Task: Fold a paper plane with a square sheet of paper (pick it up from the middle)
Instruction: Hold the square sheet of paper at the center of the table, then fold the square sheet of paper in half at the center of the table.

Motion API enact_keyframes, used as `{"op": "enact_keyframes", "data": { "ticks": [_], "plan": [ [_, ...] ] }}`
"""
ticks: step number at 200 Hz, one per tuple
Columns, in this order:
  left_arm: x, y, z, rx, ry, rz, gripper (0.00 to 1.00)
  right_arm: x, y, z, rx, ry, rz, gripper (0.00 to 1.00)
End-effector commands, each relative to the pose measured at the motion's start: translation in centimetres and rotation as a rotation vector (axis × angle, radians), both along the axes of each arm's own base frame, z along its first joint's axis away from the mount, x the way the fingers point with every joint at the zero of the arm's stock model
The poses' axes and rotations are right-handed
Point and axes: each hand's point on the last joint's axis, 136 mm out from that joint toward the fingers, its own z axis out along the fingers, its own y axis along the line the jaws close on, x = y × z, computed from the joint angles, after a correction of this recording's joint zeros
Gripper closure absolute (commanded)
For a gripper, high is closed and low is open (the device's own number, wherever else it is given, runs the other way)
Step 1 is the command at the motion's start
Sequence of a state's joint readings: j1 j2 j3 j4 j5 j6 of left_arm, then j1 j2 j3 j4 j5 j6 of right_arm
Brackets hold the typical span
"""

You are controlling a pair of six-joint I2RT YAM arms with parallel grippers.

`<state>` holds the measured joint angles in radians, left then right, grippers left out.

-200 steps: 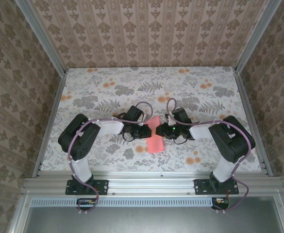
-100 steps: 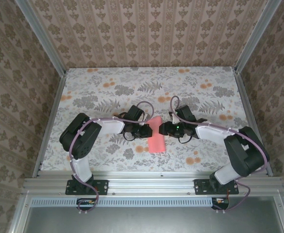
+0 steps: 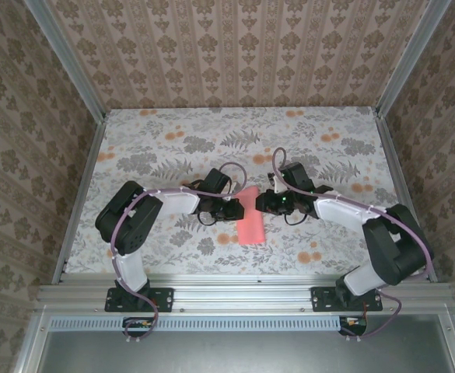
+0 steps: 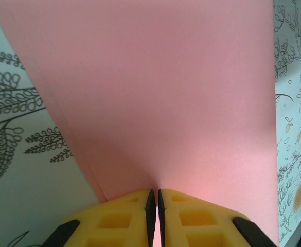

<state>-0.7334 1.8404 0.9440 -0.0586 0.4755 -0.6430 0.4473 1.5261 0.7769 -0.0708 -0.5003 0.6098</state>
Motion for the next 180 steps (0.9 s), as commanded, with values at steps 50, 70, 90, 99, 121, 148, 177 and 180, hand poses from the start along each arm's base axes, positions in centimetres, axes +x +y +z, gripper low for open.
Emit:
{"op": "enact_keyframes", "data": {
  "ticks": [50, 70, 90, 99, 121, 148, 177, 180],
  "plan": [
    [-1.5, 2.6, -3.8, 0.154, 0.041, -0.009, 0.84, 1.5, 0.9, -2.4, -0.014, 0.048, 0.038, 0.81],
    [-1.5, 2.7, -4.0, 0.158, 0.044, -0.007, 0.84, 1.5, 0.5, -3.3, -0.048, 0.063, 0.042, 0.81],
    [-1.5, 2.8, -4.1, 0.160, 0.044, -0.006, 0.84, 1.6, 0.2, -3.8, -0.067, 0.070, 0.044, 0.81],
    [-1.5, 2.8, -4.2, 0.161, 0.046, -0.004, 0.84, 1.6, 0.0, -3.9, -0.076, 0.071, 0.046, 0.81],
    [-1.5, 2.9, -4.3, 0.163, 0.049, -0.005, 0.84, 1.6, -0.1, -4.4, -0.089, 0.078, 0.053, 0.81],
    [-1.5, 2.9, -4.4, 0.165, 0.051, -0.004, 0.85, 1.6, -0.4, -5.1, -0.106, 0.085, 0.056, 0.81],
    [-1.6, 3.1, -4.5, 0.169, 0.054, -0.005, 0.85, 1.6, -0.6, -5.6, -0.121, 0.093, 0.060, 0.81],
    [-1.5, 3.1, -4.5, 0.168, 0.053, -0.004, 0.85, 1.7, -0.7, -5.6, -0.123, 0.093, 0.061, 0.81]
  ]
}}
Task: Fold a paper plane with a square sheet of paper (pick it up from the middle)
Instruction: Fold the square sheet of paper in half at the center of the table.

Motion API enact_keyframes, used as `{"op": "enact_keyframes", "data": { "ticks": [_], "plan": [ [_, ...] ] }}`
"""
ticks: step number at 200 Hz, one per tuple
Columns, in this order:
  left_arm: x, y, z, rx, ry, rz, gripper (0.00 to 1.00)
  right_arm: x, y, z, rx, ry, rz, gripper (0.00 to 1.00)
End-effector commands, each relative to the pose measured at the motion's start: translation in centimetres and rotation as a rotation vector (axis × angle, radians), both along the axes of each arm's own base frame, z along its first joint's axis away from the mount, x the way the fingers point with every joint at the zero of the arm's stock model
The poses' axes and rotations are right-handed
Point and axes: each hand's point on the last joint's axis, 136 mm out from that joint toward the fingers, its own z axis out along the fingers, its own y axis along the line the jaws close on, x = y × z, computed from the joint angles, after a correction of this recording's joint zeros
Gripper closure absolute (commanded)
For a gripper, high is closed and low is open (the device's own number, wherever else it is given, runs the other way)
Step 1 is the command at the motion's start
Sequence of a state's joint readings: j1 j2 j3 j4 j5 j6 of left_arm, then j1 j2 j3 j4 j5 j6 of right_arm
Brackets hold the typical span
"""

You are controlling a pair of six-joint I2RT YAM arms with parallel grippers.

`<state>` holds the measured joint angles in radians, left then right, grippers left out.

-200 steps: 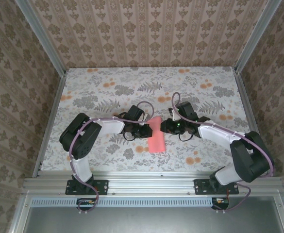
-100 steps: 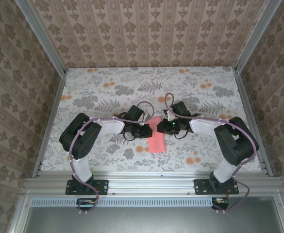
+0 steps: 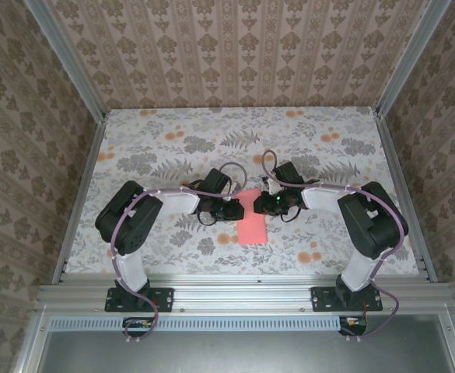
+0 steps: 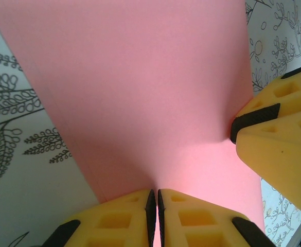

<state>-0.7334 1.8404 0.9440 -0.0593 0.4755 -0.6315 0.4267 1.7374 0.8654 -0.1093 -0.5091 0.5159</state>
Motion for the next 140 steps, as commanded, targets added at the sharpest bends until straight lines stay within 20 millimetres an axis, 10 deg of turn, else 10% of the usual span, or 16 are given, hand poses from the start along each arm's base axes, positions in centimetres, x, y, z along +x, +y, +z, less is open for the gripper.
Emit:
{"op": "enact_keyframes", "data": {
  "ticks": [1, 74, 140],
  "plan": [
    [-1.5, 3.1, -4.5, 0.168, 0.059, 0.005, 0.85, 0.5, -0.5, -0.7, -0.039, 0.003, 0.009, 0.81],
    [-1.6, 3.4, -4.8, 0.177, 0.069, 0.006, 0.85, 0.1, -1.2, -2.0, -0.068, 0.028, 0.024, 0.82],
    [-1.7, 3.5, -5.0, 0.185, 0.075, 0.002, 0.85, -0.8, 1.0, 3.2, 0.077, -0.045, 0.048, 0.82]
  ]
}}
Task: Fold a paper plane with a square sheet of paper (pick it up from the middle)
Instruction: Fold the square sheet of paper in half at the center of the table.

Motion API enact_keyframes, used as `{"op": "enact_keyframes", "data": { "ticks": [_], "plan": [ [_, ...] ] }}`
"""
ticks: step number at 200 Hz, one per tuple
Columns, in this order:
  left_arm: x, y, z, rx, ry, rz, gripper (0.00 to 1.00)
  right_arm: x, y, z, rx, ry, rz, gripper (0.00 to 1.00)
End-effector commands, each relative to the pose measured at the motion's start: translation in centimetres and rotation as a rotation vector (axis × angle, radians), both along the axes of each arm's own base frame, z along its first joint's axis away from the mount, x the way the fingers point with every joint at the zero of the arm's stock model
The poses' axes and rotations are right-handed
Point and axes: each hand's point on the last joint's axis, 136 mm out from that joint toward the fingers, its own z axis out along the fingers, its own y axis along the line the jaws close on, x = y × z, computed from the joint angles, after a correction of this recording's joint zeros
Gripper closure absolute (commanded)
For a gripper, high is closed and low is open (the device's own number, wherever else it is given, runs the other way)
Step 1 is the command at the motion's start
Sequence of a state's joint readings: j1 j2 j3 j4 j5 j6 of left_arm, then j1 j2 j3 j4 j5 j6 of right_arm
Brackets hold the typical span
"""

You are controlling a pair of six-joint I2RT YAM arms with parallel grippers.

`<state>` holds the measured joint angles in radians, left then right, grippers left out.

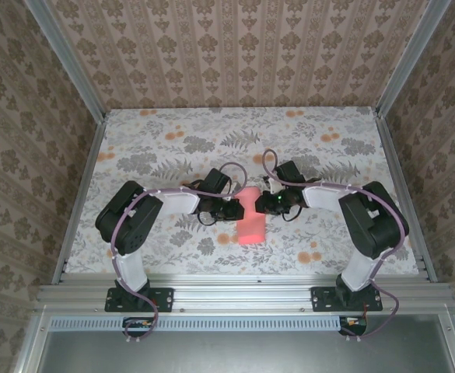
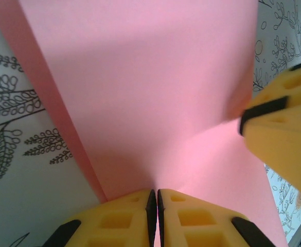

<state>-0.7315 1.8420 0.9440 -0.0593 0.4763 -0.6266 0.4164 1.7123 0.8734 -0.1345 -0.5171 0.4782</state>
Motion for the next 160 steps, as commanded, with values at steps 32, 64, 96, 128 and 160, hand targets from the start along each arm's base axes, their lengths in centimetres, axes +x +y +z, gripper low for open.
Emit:
{"op": "enact_keyframes", "data": {
  "ticks": [32, 64, 96, 128, 160],
  "plan": [
    [-1.8, 3.3, -4.9, 0.181, 0.078, 0.004, 0.87, -2.2, 1.1, 0.6, 0.073, 0.027, 0.023, 0.82],
    [-1.8, 3.4, -4.8, 0.185, 0.079, 0.003, 0.87, -3.2, 1.3, -1.0, 0.056, 0.060, 0.039, 0.83],
    [-1.9, 3.6, -4.7, 0.193, 0.076, 0.004, 0.87, -4.0, 0.3, -2.6, -0.015, 0.094, 0.051, 0.83],
    [-2.1, 3.8, -4.9, 0.200, 0.080, 0.002, 0.87, -4.6, -0.7, -3.4, -0.078, 0.103, 0.059, 0.83],
    [-2.1, 3.9, -5.0, 0.203, 0.083, 0.004, 0.87, -4.8, -0.4, -2.5, -0.057, 0.084, 0.062, 0.83]
  ]
}}
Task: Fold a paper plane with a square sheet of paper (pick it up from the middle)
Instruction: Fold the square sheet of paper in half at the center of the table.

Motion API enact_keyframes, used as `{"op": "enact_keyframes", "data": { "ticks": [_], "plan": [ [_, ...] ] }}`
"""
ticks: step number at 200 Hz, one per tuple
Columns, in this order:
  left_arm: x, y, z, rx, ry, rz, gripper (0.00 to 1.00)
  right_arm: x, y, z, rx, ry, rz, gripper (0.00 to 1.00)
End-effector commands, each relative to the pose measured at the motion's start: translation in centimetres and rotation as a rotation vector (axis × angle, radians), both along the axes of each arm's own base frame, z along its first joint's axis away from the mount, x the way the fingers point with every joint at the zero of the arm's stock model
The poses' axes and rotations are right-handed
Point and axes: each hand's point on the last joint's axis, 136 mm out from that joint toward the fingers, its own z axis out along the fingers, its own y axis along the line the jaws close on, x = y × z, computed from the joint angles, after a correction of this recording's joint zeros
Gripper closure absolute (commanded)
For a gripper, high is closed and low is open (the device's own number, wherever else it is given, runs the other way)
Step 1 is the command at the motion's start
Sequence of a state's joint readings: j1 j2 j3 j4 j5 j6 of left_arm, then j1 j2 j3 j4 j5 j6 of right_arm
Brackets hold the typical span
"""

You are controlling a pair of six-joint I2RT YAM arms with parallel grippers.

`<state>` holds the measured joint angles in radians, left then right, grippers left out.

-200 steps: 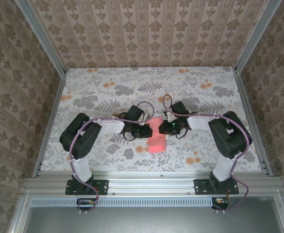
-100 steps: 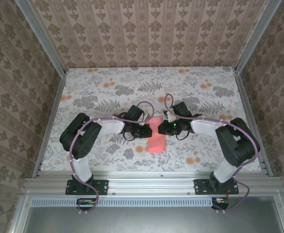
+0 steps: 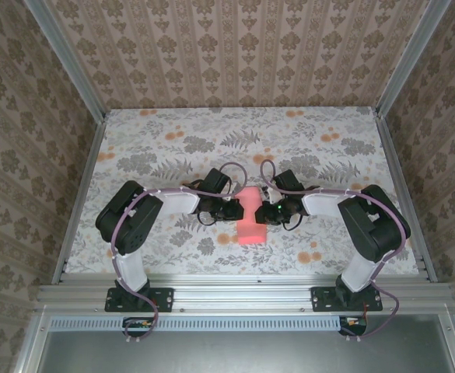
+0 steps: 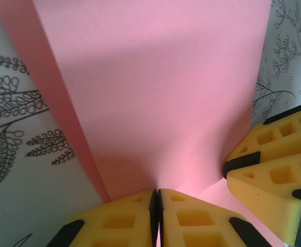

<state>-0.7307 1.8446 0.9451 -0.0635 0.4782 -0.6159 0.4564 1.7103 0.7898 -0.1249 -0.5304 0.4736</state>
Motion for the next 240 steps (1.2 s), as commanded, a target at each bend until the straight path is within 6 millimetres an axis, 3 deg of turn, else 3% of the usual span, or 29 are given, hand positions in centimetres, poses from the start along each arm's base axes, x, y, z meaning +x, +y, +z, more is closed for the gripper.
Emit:
{"op": "enact_keyframes", "data": {
  "ticks": [1, 57, 165, 240],
  "plan": [
    [-2.1, 3.9, -4.9, 0.200, 0.084, 0.012, 0.87, -1.2, -0.6, -0.2, -0.035, 0.015, 0.013, 0.83],
    [-2.0, 3.9, -4.7, 0.202, 0.081, 0.011, 0.87, -2.0, 1.2, 2.4, 0.075, -0.018, 0.020, 0.82],
    [-2.1, 4.3, -4.8, 0.217, 0.081, 0.011, 0.87, -5.0, 0.5, -0.4, 0.037, 0.047, 0.033, 0.82],
    [-2.0, 4.5, -4.9, 0.226, 0.083, 0.008, 0.87, -7.1, -0.8, -0.9, 0.018, 0.069, 0.030, 0.82]
  ]
}}
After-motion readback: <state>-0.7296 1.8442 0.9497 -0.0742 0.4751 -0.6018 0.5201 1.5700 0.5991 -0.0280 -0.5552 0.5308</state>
